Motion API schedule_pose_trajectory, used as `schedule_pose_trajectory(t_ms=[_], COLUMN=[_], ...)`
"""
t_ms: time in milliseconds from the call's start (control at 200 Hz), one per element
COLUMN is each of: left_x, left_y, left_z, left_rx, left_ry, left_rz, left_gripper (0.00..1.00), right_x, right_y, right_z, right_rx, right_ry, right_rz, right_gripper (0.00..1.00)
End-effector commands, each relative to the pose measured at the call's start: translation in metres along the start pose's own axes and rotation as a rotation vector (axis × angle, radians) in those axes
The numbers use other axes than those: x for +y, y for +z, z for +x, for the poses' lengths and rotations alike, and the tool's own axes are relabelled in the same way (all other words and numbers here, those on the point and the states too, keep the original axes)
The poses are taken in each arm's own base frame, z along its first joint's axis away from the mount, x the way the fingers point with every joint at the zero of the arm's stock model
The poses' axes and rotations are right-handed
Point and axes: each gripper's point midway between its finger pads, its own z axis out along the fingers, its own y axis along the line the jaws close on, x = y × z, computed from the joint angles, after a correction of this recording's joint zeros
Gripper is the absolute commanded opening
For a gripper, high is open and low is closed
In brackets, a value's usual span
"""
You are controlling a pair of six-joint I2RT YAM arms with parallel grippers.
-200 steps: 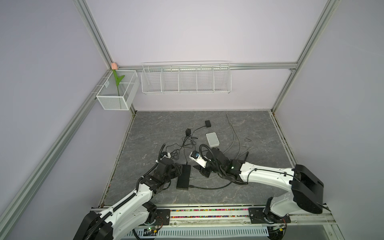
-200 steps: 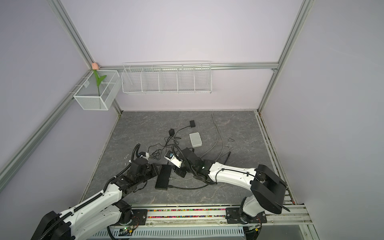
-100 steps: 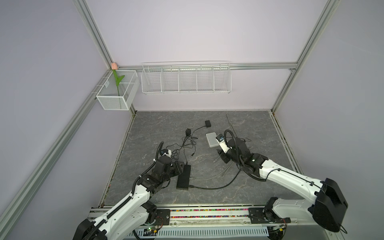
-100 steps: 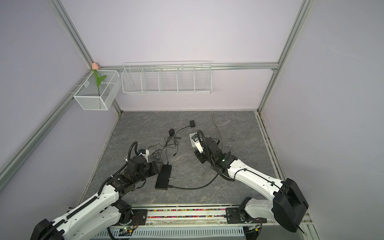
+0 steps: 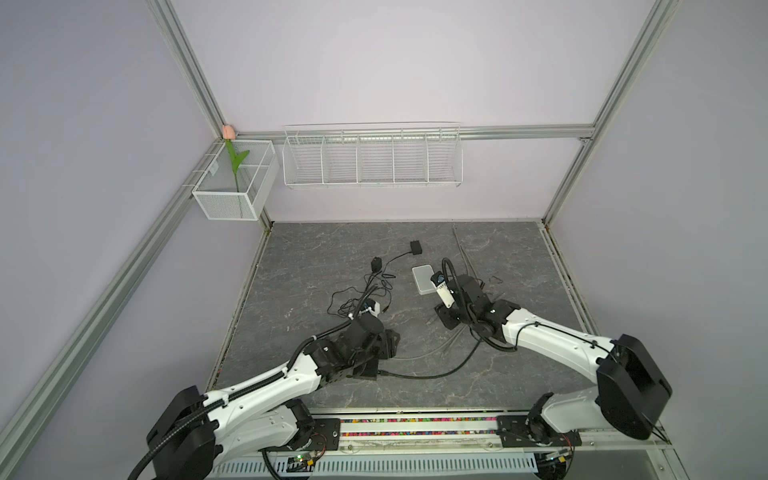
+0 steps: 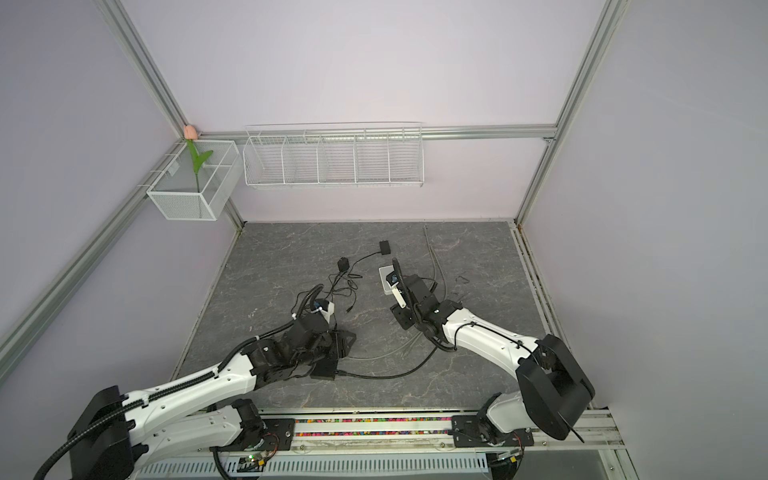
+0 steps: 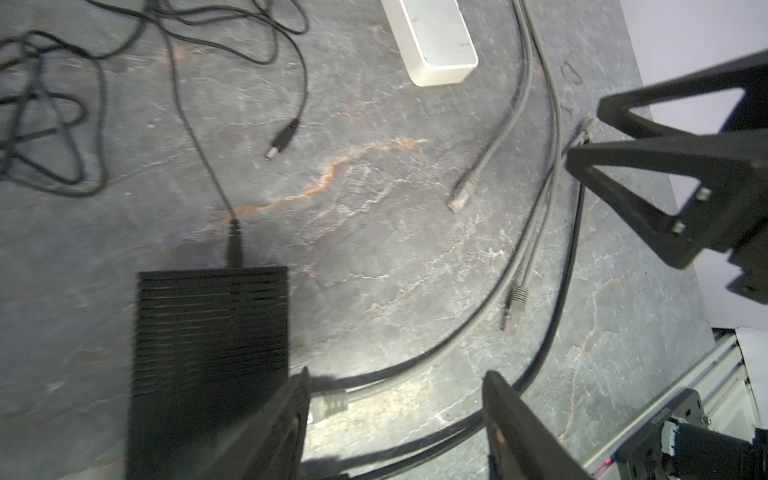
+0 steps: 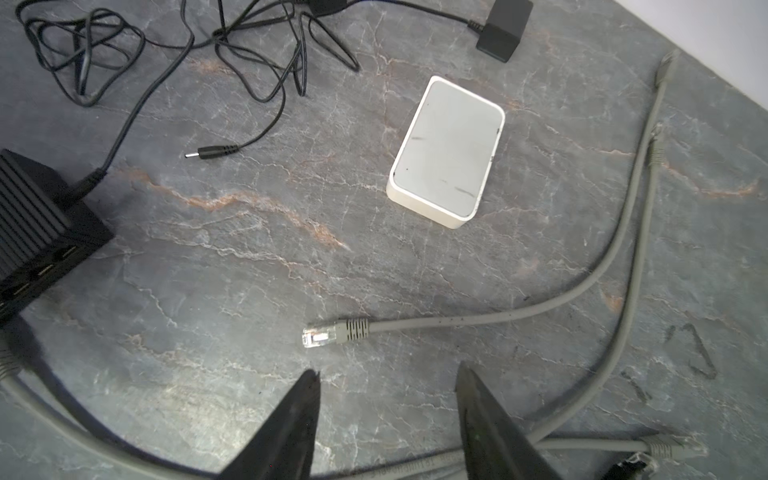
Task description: Insert the plug into the switch port
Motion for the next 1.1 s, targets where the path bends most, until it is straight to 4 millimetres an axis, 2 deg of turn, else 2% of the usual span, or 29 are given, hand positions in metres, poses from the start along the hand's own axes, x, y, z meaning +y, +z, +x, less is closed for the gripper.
schedule_pose_trajectory(t_ms=[0,155,245,390,440,450,470,625,725,925,980,1095], left_x=[-0.008,-0.01,-0.004,0.027,0.036,0.038,0.041,0.079,0.105,0.138,0.134,0.111], left_y=[0.022,0.056,0.063,0.062,0.063,0.063,0.063,0.059,0.054,0.032,0.025,0.02], left_z=[0.006,0.03,0.034,0.031,0.03,0.03,0.029,0.023,0.013,-0.02,-0.034,-0.06], left_rx=[0.033,0.108,0.115,0.119,0.121,0.123,0.124,0.107,0.092,0.011,-0.026,-0.063], left_ry=[-0.045,-0.073,-0.077,-0.082,-0.092,-0.096,-0.105,-0.163,-0.208,-0.297,-0.284,-0.216], left_rz=[0.003,0.001,-0.024,-0.18,-0.191,-0.191,-0.191,-0.232,-0.259,-0.261,-0.25,-0.179], left_gripper=[0.65,0.65,0.66,0.66,0.66,0.66,0.66,0.66,0.66,0.66,0.66,0.65], right_x=[0.004,0.002,0.002,0.0,-0.001,-0.001,-0.001,-0.003,-0.004,-0.007,-0.008,-0.008], right_y=[-0.003,-0.006,-0.007,-0.011,-0.013,-0.011,-0.01,-0.012,-0.013,-0.013,-0.013,-0.013], right_z=[-0.019,-0.021,-0.019,-0.019,-0.021,-0.013,-0.009,-0.008,-0.009,-0.01,-0.012,-0.016], right_rx=[-0.037,-0.047,-0.052,-0.072,-0.084,-0.066,-0.059,-0.065,-0.07,-0.071,-0.074,-0.084], right_ry=[0.039,0.038,0.038,0.041,0.043,0.041,0.04,0.035,0.036,0.043,0.049,0.085], right_rz=[-0.026,-0.02,-0.017,-0.011,-0.009,-0.007,-0.005,0.009,0.012,0.027,0.028,0.024], right_gripper=[0.56,0.57,0.57,0.57,0.57,0.57,0.57,0.57,0.57,0.57,0.57,0.57])
